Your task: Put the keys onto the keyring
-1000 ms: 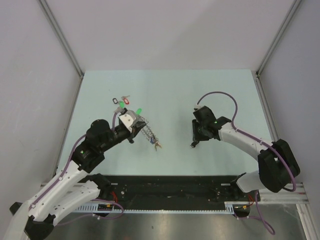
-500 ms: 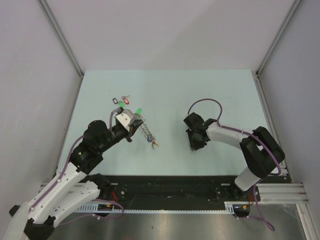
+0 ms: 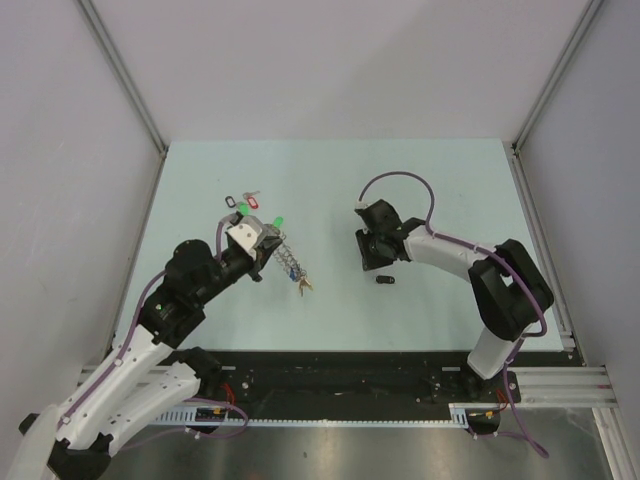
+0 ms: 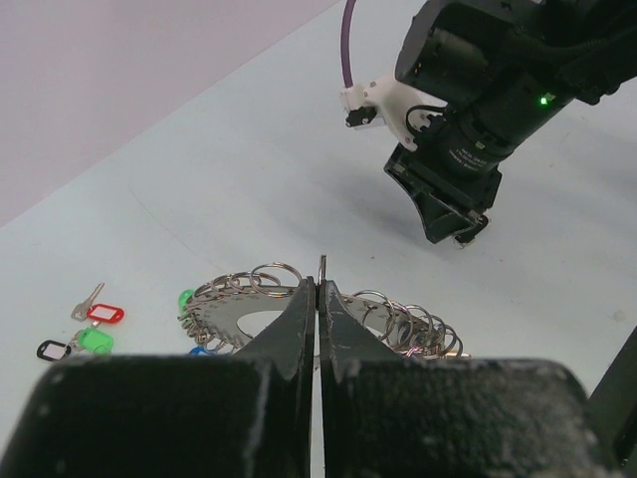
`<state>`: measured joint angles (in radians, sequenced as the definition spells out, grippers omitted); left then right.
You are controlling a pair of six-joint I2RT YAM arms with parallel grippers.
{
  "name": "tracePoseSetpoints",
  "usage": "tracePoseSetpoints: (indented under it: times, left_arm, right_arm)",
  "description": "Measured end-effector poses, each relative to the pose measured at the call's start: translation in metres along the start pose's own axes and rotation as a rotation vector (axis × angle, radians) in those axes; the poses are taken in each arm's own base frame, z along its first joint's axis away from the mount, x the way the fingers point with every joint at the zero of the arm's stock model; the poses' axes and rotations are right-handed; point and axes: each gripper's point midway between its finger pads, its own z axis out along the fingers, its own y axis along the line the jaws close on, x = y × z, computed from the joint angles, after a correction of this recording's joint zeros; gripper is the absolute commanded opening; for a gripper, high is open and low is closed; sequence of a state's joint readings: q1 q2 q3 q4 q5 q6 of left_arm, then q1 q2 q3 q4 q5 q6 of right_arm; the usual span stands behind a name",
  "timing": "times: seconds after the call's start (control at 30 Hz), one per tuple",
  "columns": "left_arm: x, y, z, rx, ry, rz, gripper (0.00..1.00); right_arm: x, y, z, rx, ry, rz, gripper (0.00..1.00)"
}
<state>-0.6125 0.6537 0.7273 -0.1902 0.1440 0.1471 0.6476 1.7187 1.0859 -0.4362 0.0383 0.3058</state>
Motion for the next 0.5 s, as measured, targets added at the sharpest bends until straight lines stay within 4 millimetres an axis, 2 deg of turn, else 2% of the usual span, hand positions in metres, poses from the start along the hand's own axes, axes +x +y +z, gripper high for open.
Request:
tracePoseSetpoints:
  times: [0.1, 0.33, 0.5]
  left_arm:
    - [0.000, 0.001, 0.000, -0.006, 0.001, 0.000, 0.00]
    - [0.000, 0.002, 0.000, -0.009, 0.001, -0.001, 0.00]
    - [-0.001, 0.005, -0.001, -0.017, -0.003, -0.001, 0.00]
  right_arm:
    - [-0.009, -0.004, -0.003, -0.049, -0.011, -0.058, 0.33]
    - [0.004, -0.013, -0.014, -0.156, 0.077, -0.353, 0.34]
    - [0.006, -0.015, -0.023, -0.205, 0.110, -0.543, 0.36]
